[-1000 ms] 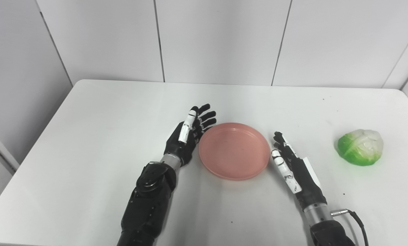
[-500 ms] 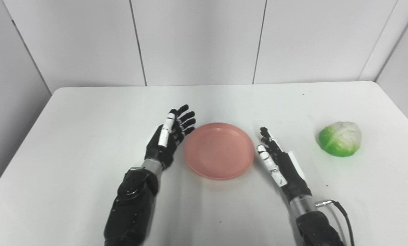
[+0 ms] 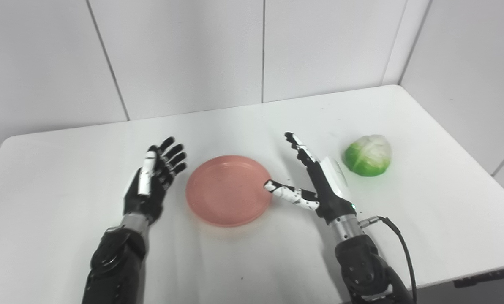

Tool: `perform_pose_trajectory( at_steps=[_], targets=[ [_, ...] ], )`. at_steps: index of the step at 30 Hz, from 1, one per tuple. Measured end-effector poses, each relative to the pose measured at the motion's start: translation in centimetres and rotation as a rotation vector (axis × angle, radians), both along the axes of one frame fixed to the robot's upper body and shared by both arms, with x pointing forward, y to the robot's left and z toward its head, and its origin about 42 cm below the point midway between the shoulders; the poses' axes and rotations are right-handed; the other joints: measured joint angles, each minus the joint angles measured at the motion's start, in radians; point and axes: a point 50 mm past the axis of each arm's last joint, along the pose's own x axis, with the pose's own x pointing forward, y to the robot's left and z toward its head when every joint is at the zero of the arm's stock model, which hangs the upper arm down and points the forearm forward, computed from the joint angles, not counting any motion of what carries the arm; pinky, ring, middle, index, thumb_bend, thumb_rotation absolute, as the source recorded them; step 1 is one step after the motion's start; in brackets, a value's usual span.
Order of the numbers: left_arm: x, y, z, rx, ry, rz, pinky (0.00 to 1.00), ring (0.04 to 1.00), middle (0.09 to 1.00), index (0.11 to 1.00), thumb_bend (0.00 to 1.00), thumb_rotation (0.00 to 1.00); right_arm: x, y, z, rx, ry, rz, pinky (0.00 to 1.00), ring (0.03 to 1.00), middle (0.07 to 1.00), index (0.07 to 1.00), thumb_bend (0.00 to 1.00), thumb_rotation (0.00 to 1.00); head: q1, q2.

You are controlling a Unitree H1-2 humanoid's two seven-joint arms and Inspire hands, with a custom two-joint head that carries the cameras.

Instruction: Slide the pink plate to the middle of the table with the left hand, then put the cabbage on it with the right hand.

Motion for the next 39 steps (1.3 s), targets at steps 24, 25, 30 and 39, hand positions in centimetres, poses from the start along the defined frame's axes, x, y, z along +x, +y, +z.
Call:
perform_pose_trajectory(
  at_steps=[24,25,30,39],
  targets=[
    [2.2,2.9,-0.4,-0.025,-0.017,-0.013,0.88,0.870,0.864,0.863,0.51,1.00,-1.8,-7.9,7.9,-0.069,-0.210,-0.310,0.83,0.892,0.909,0.935,1.00,0.64,-0.106,0.005],
    [2.3,3.0,-0.4,-0.028,-0.016,-0.010,0.88,0.870,0.864,0.863,0.51,1.00,-1.8,-8.3,7.9,-0.071,-0.207,-0.326,0.83,0.892,0.909,0.935,1.00,0.64,-0.106,0.005],
    [2.3,3.0,-0.4,-0.035,-0.015,-0.012,0.88,0.881,0.872,0.872,0.52,1.00,-2.0,-9.4,7.7,-0.079,-0.161,-0.401,0.85,0.920,0.946,0.974,1.00,0.63,-0.124,0.006],
    [2.6,3.8,-0.5,-0.038,-0.013,-0.014,0.88,0.882,0.875,0.873,0.53,1.00,-2.7,-10.8,6.4,-0.057,-0.055,-0.514,0.79,0.905,0.956,0.985,1.00,0.55,-0.143,0.005]
  ],
)
